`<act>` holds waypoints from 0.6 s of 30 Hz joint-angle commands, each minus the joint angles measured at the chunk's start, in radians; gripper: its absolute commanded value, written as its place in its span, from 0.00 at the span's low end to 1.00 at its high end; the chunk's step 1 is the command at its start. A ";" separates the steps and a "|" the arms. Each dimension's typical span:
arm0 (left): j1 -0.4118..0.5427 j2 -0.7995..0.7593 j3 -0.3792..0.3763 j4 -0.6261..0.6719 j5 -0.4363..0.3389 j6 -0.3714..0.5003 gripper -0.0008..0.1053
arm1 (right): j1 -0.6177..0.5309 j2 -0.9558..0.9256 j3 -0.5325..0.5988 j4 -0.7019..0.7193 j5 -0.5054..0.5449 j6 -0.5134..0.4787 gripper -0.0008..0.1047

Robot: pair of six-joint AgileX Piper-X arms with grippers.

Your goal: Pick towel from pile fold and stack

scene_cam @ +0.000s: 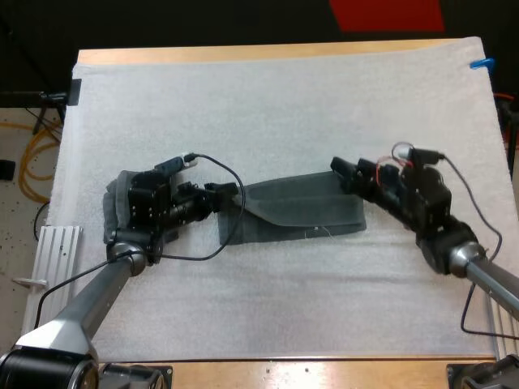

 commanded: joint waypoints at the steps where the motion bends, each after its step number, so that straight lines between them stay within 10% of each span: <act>1: 0.002 -0.004 -0.014 -0.015 0.012 -0.010 0.39 | -0.002 -0.002 -0.028 0.030 0.005 -0.051 0.63; 18: 0.022 -0.147 -0.033 0.059 0.055 0.169 0.39 | -0.002 -0.140 -0.250 0.657 0.028 -0.345 0.51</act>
